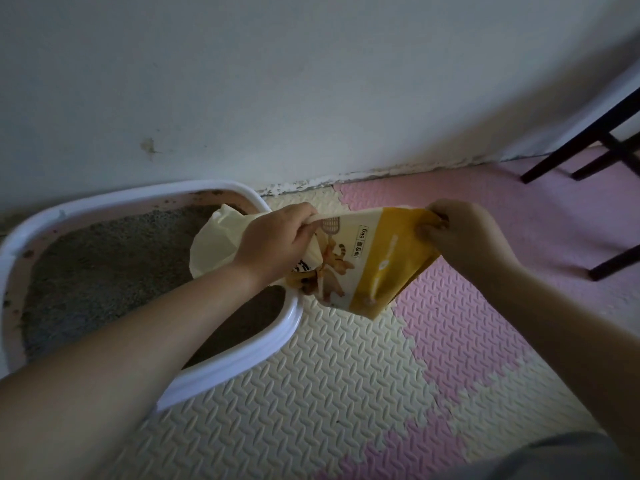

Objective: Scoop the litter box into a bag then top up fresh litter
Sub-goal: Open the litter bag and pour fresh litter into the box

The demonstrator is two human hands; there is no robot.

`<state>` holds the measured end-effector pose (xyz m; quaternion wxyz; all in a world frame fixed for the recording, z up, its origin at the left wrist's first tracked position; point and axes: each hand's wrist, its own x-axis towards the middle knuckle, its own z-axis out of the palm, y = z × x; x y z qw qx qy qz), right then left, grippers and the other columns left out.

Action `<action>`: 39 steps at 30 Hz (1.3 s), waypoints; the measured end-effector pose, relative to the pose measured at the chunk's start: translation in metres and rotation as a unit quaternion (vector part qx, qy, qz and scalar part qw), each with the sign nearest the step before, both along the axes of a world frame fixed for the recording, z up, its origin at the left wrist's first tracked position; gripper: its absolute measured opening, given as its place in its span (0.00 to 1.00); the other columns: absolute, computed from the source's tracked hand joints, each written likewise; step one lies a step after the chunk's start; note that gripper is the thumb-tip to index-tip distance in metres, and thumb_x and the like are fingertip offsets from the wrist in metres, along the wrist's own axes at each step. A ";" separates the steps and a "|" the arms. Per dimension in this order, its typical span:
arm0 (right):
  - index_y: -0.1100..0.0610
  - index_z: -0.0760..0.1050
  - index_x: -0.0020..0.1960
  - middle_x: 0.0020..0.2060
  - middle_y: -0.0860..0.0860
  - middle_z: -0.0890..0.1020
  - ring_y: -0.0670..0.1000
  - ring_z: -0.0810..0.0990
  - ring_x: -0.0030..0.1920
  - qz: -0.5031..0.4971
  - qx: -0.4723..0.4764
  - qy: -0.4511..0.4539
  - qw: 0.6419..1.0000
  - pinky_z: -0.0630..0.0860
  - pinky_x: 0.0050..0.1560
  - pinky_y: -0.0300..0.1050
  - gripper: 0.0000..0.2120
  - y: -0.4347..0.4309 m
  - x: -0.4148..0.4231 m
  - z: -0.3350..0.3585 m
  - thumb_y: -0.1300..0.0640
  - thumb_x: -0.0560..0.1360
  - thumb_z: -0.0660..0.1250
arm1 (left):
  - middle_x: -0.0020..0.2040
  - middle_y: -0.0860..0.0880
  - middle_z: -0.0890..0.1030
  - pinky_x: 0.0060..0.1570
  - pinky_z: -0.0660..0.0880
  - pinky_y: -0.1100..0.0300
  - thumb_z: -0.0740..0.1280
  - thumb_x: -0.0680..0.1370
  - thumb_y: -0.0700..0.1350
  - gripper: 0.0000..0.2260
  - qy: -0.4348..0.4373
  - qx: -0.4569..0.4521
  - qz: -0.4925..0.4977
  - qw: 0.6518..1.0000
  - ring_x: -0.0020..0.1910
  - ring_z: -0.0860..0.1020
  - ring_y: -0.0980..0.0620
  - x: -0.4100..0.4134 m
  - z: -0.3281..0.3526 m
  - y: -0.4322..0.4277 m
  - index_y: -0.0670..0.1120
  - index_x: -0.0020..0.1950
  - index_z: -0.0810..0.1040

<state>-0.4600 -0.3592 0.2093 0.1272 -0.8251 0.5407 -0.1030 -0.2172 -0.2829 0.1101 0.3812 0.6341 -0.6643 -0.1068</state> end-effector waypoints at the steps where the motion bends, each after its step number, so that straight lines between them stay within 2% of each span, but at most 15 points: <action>1: 0.56 0.79 0.45 0.36 0.50 0.80 0.51 0.77 0.38 -0.002 -0.010 -0.030 0.999 0.77 0.40 0.51 0.04 0.002 0.005 0.000 0.60 0.75 0.65 | 0.34 0.60 0.72 0.29 0.64 0.62 0.58 0.82 0.52 0.10 0.004 0.002 0.005 1.000 0.30 0.71 0.63 0.002 0.000 0.002 0.48 0.48 0.75; 3: 0.54 0.78 0.47 0.38 0.47 0.80 0.47 0.77 0.39 -0.010 -0.028 -0.097 0.995 0.75 0.37 0.45 0.04 0.007 0.013 0.001 0.60 0.75 0.65 | 0.32 0.59 0.72 0.29 0.64 0.61 0.56 0.82 0.53 0.11 0.018 0.004 0.020 1.000 0.30 0.71 0.63 0.005 -0.002 0.005 0.49 0.48 0.74; 5: 0.51 0.79 0.47 0.38 0.43 0.79 0.41 0.76 0.40 -0.019 -0.042 -0.169 0.985 0.72 0.37 0.39 0.05 0.011 0.022 0.003 0.60 0.75 0.67 | 0.33 0.56 0.74 0.30 0.70 0.57 0.55 0.81 0.54 0.12 0.036 0.003 0.043 0.998 0.31 0.73 0.60 0.007 -0.003 0.010 0.50 0.47 0.73; 7: 0.48 0.79 0.48 0.39 0.40 0.80 0.40 0.78 0.41 -0.029 -0.043 -0.240 0.969 0.75 0.40 0.38 0.07 0.015 0.029 0.007 0.59 0.74 0.68 | 0.35 0.54 0.76 0.32 0.74 0.54 0.54 0.81 0.54 0.13 0.052 0.004 0.060 0.997 0.33 0.75 0.56 0.007 -0.002 0.015 0.49 0.47 0.73; 9: 0.48 0.80 0.49 0.41 0.39 0.81 0.40 0.79 0.43 -0.026 -0.057 -0.275 0.959 0.77 0.43 0.39 0.08 0.020 0.035 0.011 0.60 0.74 0.68 | 0.37 0.54 0.78 0.34 0.75 0.53 0.54 0.81 0.53 0.12 0.057 -0.004 0.070 0.996 0.34 0.77 0.54 0.004 0.003 0.017 0.49 0.48 0.73; 12: 0.49 0.80 0.49 0.41 0.42 0.81 0.43 0.79 0.43 0.001 -0.092 -0.279 0.956 0.78 0.44 0.43 0.10 0.026 0.041 0.014 0.63 0.74 0.66 | 0.37 0.56 0.76 0.34 0.73 0.57 0.57 0.81 0.49 0.08 0.050 -0.022 0.075 0.996 0.34 0.75 0.54 -0.004 0.012 0.016 0.50 0.48 0.74; 15: 0.48 0.78 0.51 0.41 0.44 0.80 0.45 0.78 0.44 0.024 -0.122 -0.275 0.954 0.77 0.44 0.43 0.12 0.029 0.043 0.018 0.64 0.73 0.65 | 0.36 0.57 0.74 0.33 0.70 0.59 0.59 0.81 0.46 0.06 0.052 -0.044 0.080 0.994 0.33 0.72 0.55 -0.010 0.016 0.014 0.48 0.47 0.74; 20: 0.49 0.76 0.51 0.42 0.46 0.79 0.44 0.75 0.44 0.058 -0.138 -0.266 0.952 0.71 0.42 0.31 0.10 0.034 0.044 0.022 0.63 0.75 0.66 | 0.36 0.57 0.73 0.32 0.66 0.60 0.60 0.81 0.44 0.06 0.069 -0.065 0.095 0.991 0.32 0.71 0.55 -0.012 0.013 0.012 0.45 0.47 0.75; 26: 0.57 0.79 0.51 0.43 0.50 0.79 0.45 0.75 0.44 0.062 -0.158 -0.259 0.951 0.69 0.42 0.26 0.07 0.036 0.048 0.024 0.62 0.75 0.65 | 0.35 0.57 0.71 0.32 0.65 0.60 0.59 0.80 0.45 0.07 0.094 -0.076 0.102 0.987 0.32 0.69 0.55 -0.019 0.014 0.015 0.45 0.47 0.75; 28: 0.58 0.79 0.51 0.43 0.50 0.79 0.45 0.75 0.44 0.068 -0.167 -0.264 0.947 0.70 0.43 0.27 0.07 0.037 0.050 0.026 0.62 0.76 0.64 | 0.34 0.59 0.70 0.31 0.67 0.60 0.58 0.80 0.46 0.08 0.115 -0.074 0.105 0.985 0.31 0.70 0.55 -0.020 0.013 0.017 0.45 0.48 0.75; 32: 0.59 0.79 0.50 0.42 0.51 0.79 0.46 0.75 0.43 0.071 -0.182 -0.283 0.939 0.72 0.43 0.33 0.05 0.039 0.055 0.030 0.62 0.76 0.65 | 0.31 0.61 0.69 0.31 0.66 0.67 0.58 0.80 0.48 0.09 0.144 -0.071 0.111 0.981 0.31 0.70 0.59 -0.017 0.016 0.017 0.46 0.50 0.75; 37: 0.60 0.78 0.48 0.41 0.50 0.78 0.47 0.74 0.42 0.083 -0.196 -0.281 0.936 0.71 0.43 0.35 0.04 0.043 0.058 0.033 0.62 0.76 0.65 | 0.29 0.60 0.69 0.30 0.65 0.65 0.56 0.80 0.49 0.10 0.148 -0.071 0.108 0.980 0.29 0.70 0.62 -0.017 0.013 0.016 0.47 0.50 0.74; 39: 0.60 0.78 0.48 0.41 0.49 0.77 0.45 0.74 0.41 0.090 -0.204 -0.282 0.933 0.71 0.43 0.35 0.04 0.044 0.059 0.035 0.62 0.76 0.64 | 0.30 0.60 0.70 0.30 0.67 0.63 0.56 0.81 0.50 0.09 0.164 -0.074 0.117 0.977 0.29 0.71 0.60 -0.014 0.010 0.015 0.47 0.50 0.74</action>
